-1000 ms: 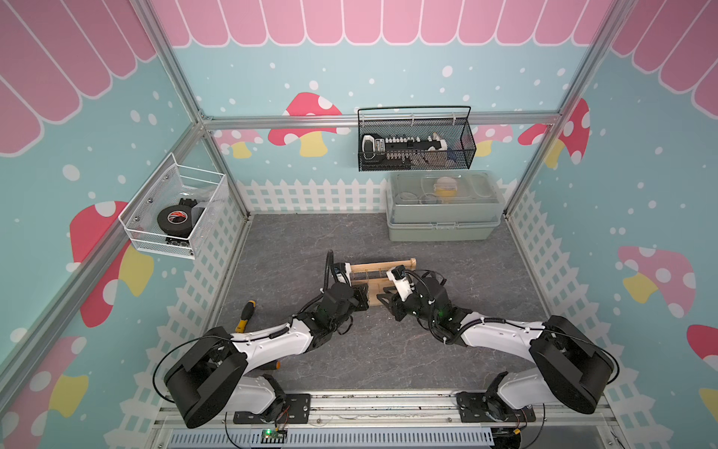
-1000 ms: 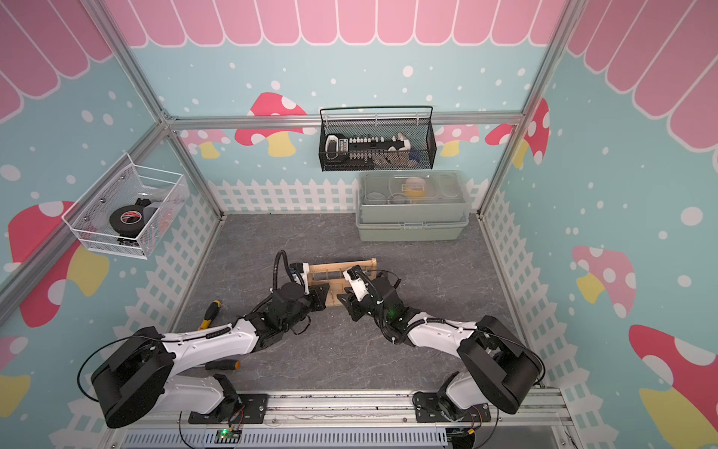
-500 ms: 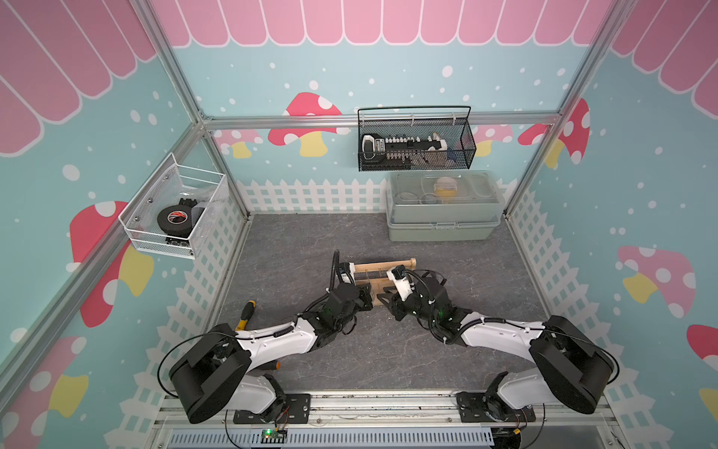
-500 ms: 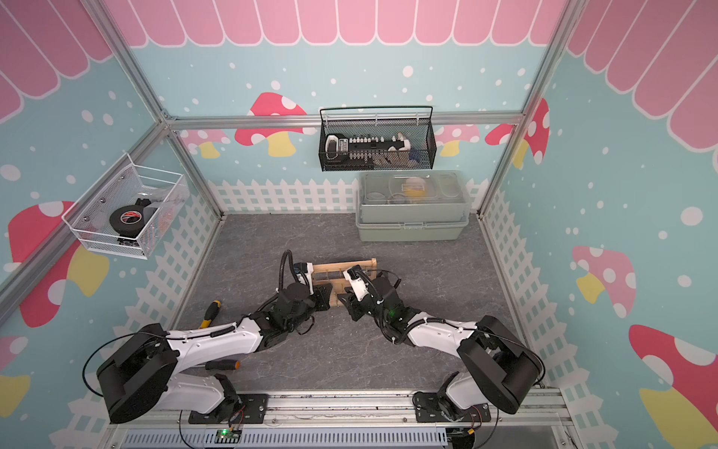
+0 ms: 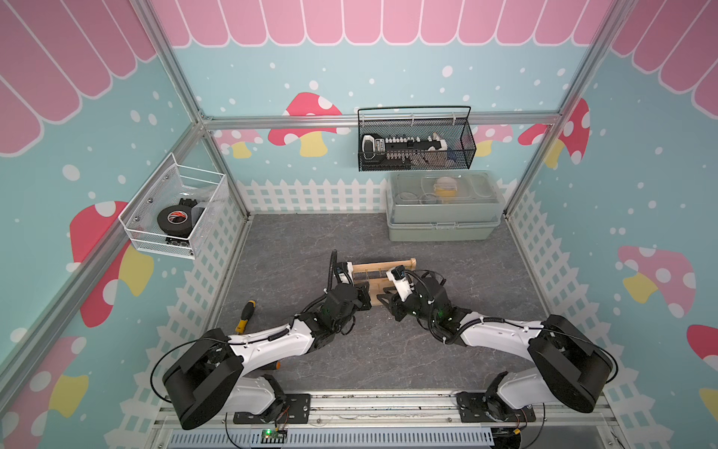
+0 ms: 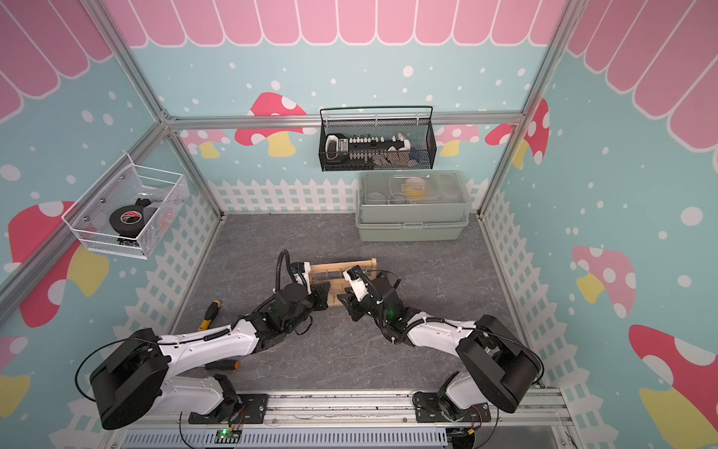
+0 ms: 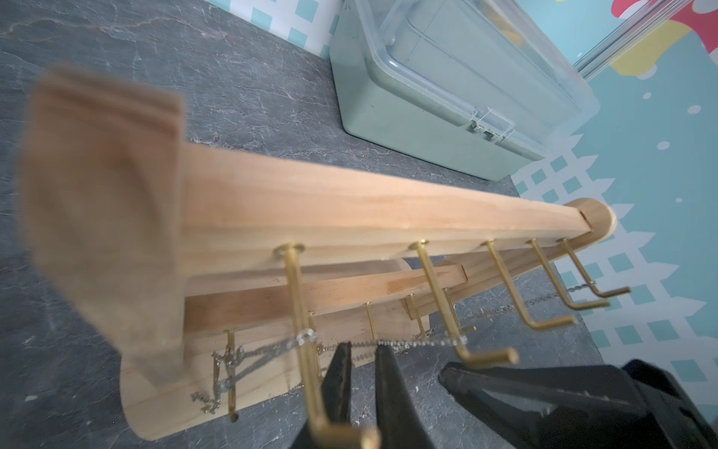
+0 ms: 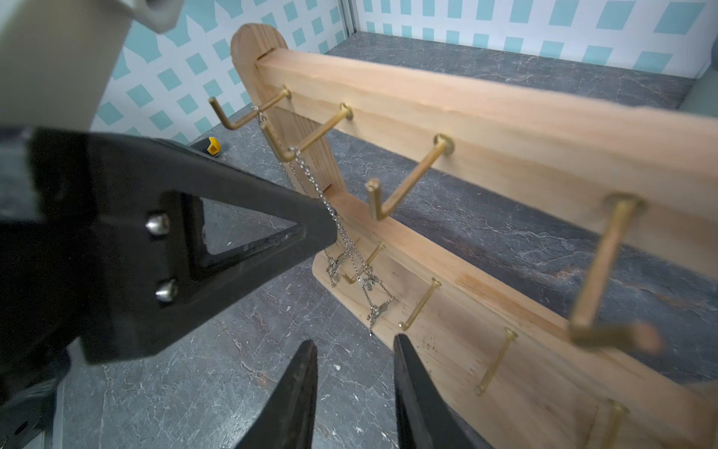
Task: Hang the necklace on the jewelry display stand
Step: Adjust the necklace on the stand.
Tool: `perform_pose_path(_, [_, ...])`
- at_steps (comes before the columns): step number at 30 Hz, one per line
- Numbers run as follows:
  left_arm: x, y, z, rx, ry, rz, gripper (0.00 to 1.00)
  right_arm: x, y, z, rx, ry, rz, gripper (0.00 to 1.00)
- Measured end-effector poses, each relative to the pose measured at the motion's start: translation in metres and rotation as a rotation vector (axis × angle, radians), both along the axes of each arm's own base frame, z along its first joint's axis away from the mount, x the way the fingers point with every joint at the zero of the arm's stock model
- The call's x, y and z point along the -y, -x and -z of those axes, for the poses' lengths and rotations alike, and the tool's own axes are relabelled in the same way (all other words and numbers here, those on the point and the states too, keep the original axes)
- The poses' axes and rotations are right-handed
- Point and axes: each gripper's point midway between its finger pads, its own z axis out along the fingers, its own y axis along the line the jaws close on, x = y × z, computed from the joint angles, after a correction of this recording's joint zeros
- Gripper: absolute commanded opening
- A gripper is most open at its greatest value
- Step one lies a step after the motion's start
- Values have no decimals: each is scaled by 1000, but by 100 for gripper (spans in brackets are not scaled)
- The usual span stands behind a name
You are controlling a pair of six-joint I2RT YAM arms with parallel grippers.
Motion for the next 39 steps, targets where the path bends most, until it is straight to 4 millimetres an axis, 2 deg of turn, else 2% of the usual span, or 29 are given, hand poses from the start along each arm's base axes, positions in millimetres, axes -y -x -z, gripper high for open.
perform_pose_path(6, [2,-2,11,-16,-30,4,14,-1,-1,-2,4,-3,0,33])
perform_pose_path(12, [5,-5,12,-19,-35,5,14,-3,-1,-5,8,-10,-7,33])
perform_pose_path(21, [10,-6,9,-12,-30,14,0,-3,-1,-5,7,-10,-7,33])
perform_pose_path(32, [13,0,-6,12,-7,29,0,-3,-1,-5,10,-8,-8,33])
perform_pose_path(39, [8,4,0,-12,-34,24,0,-3,-1,-5,11,-7,-8,33])
